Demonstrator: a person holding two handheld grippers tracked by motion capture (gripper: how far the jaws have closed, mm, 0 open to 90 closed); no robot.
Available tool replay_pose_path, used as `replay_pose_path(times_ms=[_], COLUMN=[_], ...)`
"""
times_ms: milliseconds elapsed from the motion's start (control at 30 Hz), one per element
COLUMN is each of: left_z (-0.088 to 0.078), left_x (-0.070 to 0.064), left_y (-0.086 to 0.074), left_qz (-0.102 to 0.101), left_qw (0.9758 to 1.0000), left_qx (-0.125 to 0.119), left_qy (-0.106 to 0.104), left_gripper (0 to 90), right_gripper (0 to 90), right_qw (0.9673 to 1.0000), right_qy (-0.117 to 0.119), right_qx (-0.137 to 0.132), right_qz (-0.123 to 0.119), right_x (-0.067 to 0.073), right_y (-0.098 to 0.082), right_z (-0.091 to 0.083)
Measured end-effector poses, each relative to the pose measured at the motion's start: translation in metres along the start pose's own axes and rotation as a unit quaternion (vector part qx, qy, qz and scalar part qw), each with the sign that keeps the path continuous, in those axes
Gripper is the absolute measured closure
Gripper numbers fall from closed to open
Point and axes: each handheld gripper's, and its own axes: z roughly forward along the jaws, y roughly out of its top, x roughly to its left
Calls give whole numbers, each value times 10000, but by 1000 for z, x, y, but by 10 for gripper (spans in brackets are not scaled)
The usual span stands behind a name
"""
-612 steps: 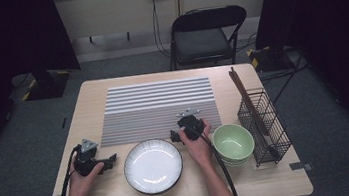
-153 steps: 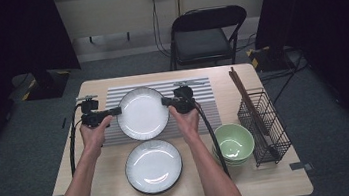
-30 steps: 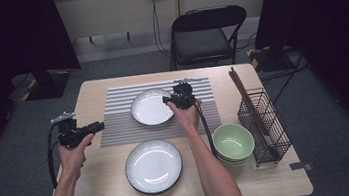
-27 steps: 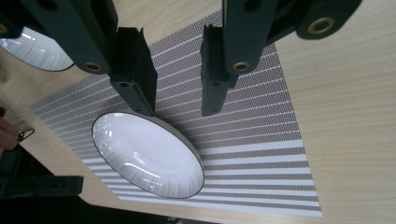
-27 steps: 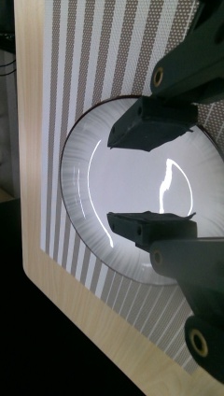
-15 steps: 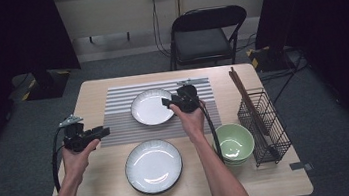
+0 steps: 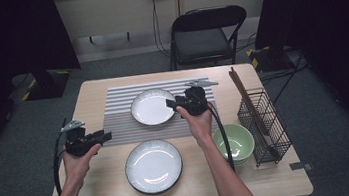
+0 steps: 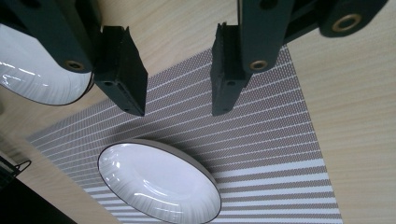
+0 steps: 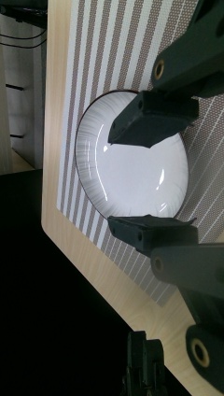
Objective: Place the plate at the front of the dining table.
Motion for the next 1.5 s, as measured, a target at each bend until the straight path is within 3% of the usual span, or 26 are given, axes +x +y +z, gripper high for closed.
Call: replay_pose_path(times_ms=[300, 967, 1233, 1500], left_z=[-2, -2, -2, -6], left_x=[-3, -12, -16, -25], left_y=[-9, -17, -18, -18], left_qz=[-3, 27, 31, 123], left_qw=[10000, 9999, 9999, 9997], left_qx=[12, 29, 24, 12], left_qy=[-34, -142, -155, -214], left_gripper=[553, 539, 534, 534], right_gripper=[534, 521, 520, 520], right_qw=[10000, 9996, 9995, 9994], right_qy=[29, -71, -158, -173], right_qx=[6, -67, 129, 120], right_qz=[-81, -265, -227, -282], right_x=[0, -7, -16, -19], right_y=[1, -10, -18, -27], right_z=[-19, -78, -100, -117])
